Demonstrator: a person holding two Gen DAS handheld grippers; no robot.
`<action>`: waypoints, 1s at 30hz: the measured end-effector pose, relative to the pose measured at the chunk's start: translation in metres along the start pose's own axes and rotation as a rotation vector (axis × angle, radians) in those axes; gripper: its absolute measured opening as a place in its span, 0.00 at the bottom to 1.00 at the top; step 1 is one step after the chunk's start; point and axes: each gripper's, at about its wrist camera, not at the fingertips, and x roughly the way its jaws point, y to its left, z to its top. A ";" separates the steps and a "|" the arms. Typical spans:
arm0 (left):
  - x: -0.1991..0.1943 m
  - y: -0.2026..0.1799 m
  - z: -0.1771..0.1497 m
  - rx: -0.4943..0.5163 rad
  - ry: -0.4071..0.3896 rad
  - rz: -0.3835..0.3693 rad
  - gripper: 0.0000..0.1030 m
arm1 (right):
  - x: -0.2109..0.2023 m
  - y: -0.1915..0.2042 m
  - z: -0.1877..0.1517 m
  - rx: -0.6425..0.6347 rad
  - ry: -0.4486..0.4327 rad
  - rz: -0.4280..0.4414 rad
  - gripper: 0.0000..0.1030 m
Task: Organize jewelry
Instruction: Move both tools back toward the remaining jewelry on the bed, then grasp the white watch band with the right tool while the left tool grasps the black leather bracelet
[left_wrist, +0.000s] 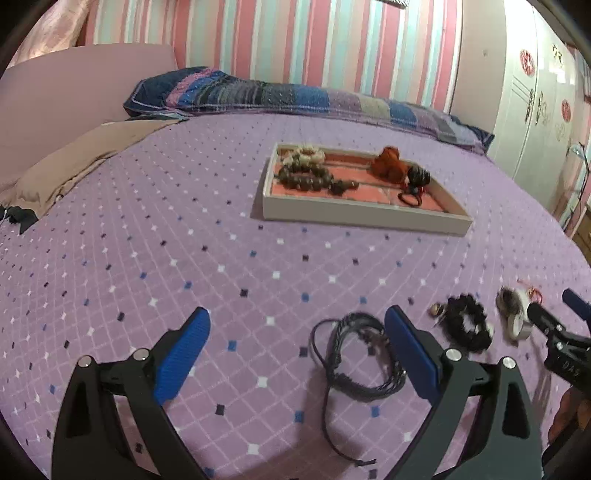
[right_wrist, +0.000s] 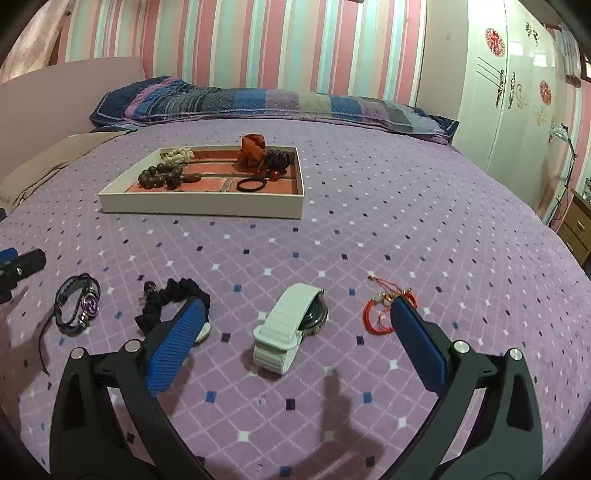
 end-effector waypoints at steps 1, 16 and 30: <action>0.002 0.000 -0.002 0.002 0.004 0.000 0.91 | 0.001 -0.001 -0.001 0.007 0.003 0.001 0.92; 0.033 -0.006 -0.011 0.041 0.085 -0.028 0.90 | 0.019 -0.006 -0.007 0.039 0.063 0.009 0.81; 0.047 -0.007 -0.013 0.057 0.130 -0.055 0.67 | 0.037 -0.007 -0.010 0.059 0.108 0.023 0.68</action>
